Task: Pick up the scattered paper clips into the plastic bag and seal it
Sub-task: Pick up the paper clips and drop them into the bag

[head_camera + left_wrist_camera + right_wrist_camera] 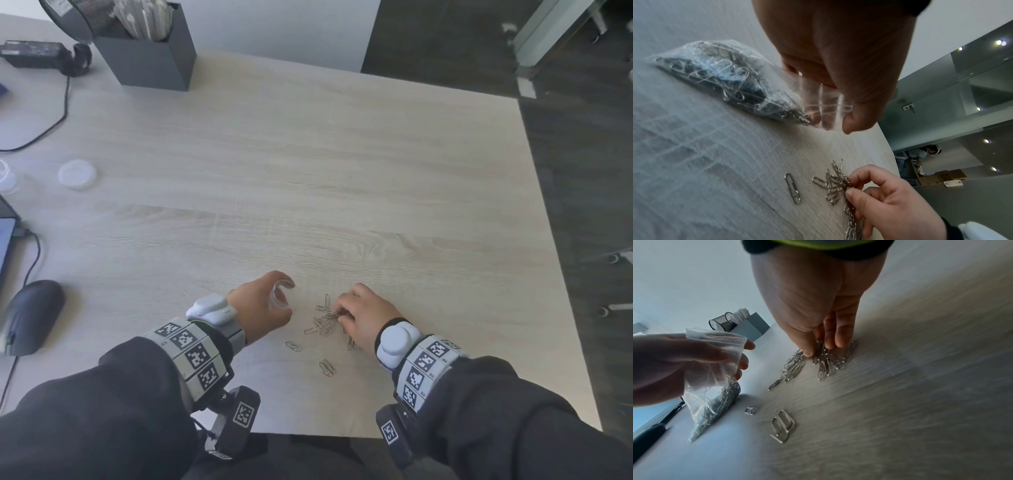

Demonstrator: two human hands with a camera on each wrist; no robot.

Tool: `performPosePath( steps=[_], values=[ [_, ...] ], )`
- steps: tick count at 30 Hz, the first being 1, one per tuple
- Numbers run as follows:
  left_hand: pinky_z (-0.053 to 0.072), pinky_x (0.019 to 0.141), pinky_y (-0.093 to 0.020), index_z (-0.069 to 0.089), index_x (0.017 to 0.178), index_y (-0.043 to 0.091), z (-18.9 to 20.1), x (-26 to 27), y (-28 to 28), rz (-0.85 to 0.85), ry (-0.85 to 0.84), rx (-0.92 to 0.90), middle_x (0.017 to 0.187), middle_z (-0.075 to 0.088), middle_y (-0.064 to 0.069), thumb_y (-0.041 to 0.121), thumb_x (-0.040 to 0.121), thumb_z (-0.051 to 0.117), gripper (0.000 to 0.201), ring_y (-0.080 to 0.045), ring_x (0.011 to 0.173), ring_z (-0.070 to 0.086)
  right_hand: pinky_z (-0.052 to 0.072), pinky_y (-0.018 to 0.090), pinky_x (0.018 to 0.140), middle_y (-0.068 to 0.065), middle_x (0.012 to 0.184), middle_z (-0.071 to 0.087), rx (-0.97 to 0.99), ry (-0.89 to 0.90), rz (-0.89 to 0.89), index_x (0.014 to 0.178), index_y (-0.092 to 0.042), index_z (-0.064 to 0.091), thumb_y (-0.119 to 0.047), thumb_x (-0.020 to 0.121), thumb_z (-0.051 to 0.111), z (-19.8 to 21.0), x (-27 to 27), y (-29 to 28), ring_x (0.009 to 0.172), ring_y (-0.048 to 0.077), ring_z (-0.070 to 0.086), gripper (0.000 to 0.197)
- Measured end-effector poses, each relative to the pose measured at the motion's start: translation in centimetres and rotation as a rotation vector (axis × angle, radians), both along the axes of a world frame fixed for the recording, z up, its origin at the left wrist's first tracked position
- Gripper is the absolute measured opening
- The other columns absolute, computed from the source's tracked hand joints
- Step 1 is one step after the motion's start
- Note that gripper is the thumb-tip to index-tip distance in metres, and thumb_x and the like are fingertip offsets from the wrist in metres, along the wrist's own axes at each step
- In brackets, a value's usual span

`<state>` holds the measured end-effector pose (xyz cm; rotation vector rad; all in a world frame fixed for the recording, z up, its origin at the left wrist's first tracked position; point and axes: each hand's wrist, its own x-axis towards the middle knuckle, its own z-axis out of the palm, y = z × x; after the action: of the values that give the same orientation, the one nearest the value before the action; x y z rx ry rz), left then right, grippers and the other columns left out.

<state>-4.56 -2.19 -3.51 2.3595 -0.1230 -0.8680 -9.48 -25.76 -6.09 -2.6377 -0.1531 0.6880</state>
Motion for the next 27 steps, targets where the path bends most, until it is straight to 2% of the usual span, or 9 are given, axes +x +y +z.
performPosePath(
  steps=[4, 8, 13, 15, 18, 20, 24, 27],
  values=[
    [0.059, 0.080, -0.035, 0.051, 0.110, 0.051, -0.1, 0.0, 0.3, 0.004, 0.017, 0.002, 0.092, 0.068, 0.022, 0.037, 0.079, 0.063, 0.037, -0.010, 0.085, 0.069, 0.046, 0.030, 0.071, -0.004, 0.103, 0.050, -0.004, 0.020, 0.002, 0.101, -0.019, 0.061, -0.023, 0.091, 0.055, 0.2, 0.6, 0.2, 0.081, 0.022, 0.055, 0.013],
    [0.057, 0.082, -0.034, 0.052, 0.113, 0.047, 0.1, 0.0, 0.3, -0.010, 0.017, 0.004, 0.093, 0.067, 0.023, 0.034, 0.081, 0.064, 0.037, -0.010, 0.085, 0.068, 0.040, 0.028, 0.071, -0.008, 0.091, 0.048, 0.006, 0.053, 0.010, 0.091, -0.018, 0.061, -0.019, 0.086, 0.056, 0.2, 1.1, 0.2, 0.081, 0.018, 0.051, 0.007],
    [0.056, 0.085, -0.036, 0.048, 0.110, 0.052, 0.3, -0.1, 0.3, -0.017, 0.026, 0.000, 0.091, 0.067, 0.025, 0.042, 0.070, 0.058, 0.042, -0.012, 0.087, 0.066, 0.046, 0.028, 0.080, -0.008, 0.089, 0.056, 0.063, 0.102, -0.055, 0.087, -0.019, 0.067, -0.018, 0.083, 0.060, 0.4, 1.4, -0.1, 0.086, 0.014, 0.055, 0.008],
    [0.056, 0.086, -0.037, 0.046, 0.107, 0.055, 0.4, -0.2, 0.4, -0.032, 0.025, -0.012, 0.091, 0.067, 0.025, 0.043, 0.068, 0.058, 0.043, -0.011, 0.087, 0.066, 0.046, 0.026, 0.076, -0.007, 0.086, 0.060, 0.121, 0.080, -0.121, 0.083, -0.022, 0.067, -0.018, 0.083, 0.062, 0.8, 1.4, -0.1, 0.081, 0.012, 0.057, 0.007],
    [0.056, 0.087, -0.038, 0.044, 0.108, 0.057, 0.4, -0.3, 0.4, -0.040, 0.028, -0.017, 0.090, 0.067, 0.025, 0.045, 0.066, 0.059, 0.046, -0.011, 0.089, 0.066, 0.041, 0.017, 0.068, -0.012, 0.082, 0.060, 0.229, 0.026, -0.197, 0.080, -0.026, 0.067, -0.021, 0.082, 0.066, 1.9, 1.8, 0.5, 0.070, 0.001, 0.052, 0.006],
    [0.056, 0.087, -0.038, 0.044, 0.111, 0.057, 0.3, -0.3, 0.4, -0.051, 0.026, -0.012, 0.089, 0.065, 0.026, 0.047, 0.064, 0.060, 0.051, -0.014, 0.091, 0.066, 0.040, 0.015, 0.065, -0.013, 0.080, 0.060, 0.298, -0.026, -0.216, 0.079, -0.030, 0.067, -0.023, 0.082, 0.068, 2.7, 2.2, 1.5, 0.067, 0.000, 0.053, 0.008],
    [0.049, 0.084, -0.033, 0.047, 0.118, 0.049, 0.3, -0.3, 0.2, -0.083, 0.019, -0.023, 0.086, 0.060, 0.026, 0.042, 0.072, 0.069, 0.052, -0.015, 0.091, 0.063, 0.048, 0.024, 0.070, -0.015, 0.080, 0.060, 0.419, -0.091, -0.177, 0.079, -0.033, 0.068, -0.027, 0.081, 0.070, 4.2, 3.2, 4.2, 0.069, 0.004, 0.055, 0.007],
    [0.043, 0.079, -0.033, 0.044, 0.109, 0.050, 0.3, -0.3, 0.1, -0.094, 0.019, -0.033, 0.086, 0.063, 0.017, 0.049, 0.066, 0.063, 0.046, -0.019, 0.090, 0.064, 0.048, 0.027, 0.074, -0.013, 0.085, 0.060, 0.432, -0.075, -0.096, 0.082, -0.033, 0.070, -0.031, 0.081, 0.070, 4.7, 3.6, 5.7, 0.073, 0.003, 0.054, 0.002]
  ],
)
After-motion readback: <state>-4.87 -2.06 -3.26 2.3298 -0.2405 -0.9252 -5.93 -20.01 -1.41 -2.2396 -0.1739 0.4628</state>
